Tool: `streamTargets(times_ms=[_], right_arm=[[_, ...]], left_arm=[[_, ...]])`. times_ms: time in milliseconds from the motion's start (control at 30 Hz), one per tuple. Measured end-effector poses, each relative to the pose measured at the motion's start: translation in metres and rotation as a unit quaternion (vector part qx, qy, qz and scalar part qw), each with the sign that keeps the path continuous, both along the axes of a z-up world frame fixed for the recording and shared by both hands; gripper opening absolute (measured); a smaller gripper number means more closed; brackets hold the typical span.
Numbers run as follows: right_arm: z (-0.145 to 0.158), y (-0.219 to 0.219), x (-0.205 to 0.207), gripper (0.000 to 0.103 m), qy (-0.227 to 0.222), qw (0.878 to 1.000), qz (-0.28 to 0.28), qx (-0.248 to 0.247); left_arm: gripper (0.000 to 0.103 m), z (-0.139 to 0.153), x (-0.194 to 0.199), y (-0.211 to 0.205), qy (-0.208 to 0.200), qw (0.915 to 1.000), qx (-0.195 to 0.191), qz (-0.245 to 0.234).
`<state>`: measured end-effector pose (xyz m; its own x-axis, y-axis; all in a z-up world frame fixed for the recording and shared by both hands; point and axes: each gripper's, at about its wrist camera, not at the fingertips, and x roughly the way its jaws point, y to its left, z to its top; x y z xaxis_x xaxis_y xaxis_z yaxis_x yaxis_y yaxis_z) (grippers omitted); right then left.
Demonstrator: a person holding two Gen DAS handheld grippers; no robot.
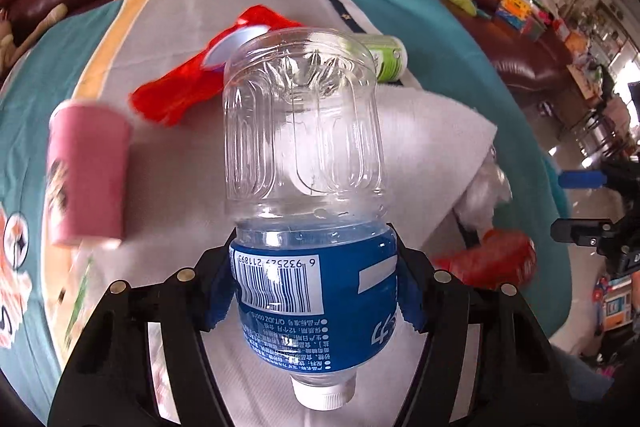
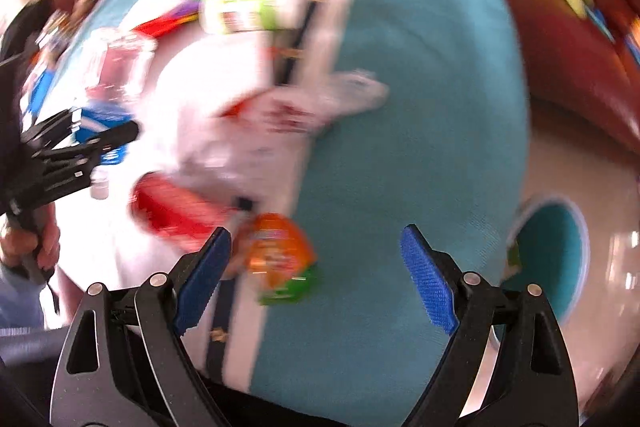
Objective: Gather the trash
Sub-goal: 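Grasp the water bottle with the left tool while the right tool grasps the Coke can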
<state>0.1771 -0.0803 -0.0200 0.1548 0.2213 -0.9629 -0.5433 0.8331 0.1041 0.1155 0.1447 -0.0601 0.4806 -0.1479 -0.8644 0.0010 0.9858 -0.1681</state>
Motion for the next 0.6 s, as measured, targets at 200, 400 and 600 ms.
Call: streamTargets(times_ms=[200,400,600], right_arm=[[0.004,0.075,-0.039,0.082,-0.008,0.984,0.177,-0.028],[-0.017,0.12,-0.054,0.082,-0.014,0.956,0.282,-0.086],[-0.045,0.145,-0.05,0.065,0.004,0.937,0.324,-0.131]], left_arm=[[0.067,-0.011,-0.037,0.017,0.021,0.9998,0.006,-0.005],[0.067,-0.025,-0.059,0.029,0.031,0.9994,-0.012,0.001],[0.067,-0.028,-0.066,0.032,0.021,0.9996,-0.018,0.007]])
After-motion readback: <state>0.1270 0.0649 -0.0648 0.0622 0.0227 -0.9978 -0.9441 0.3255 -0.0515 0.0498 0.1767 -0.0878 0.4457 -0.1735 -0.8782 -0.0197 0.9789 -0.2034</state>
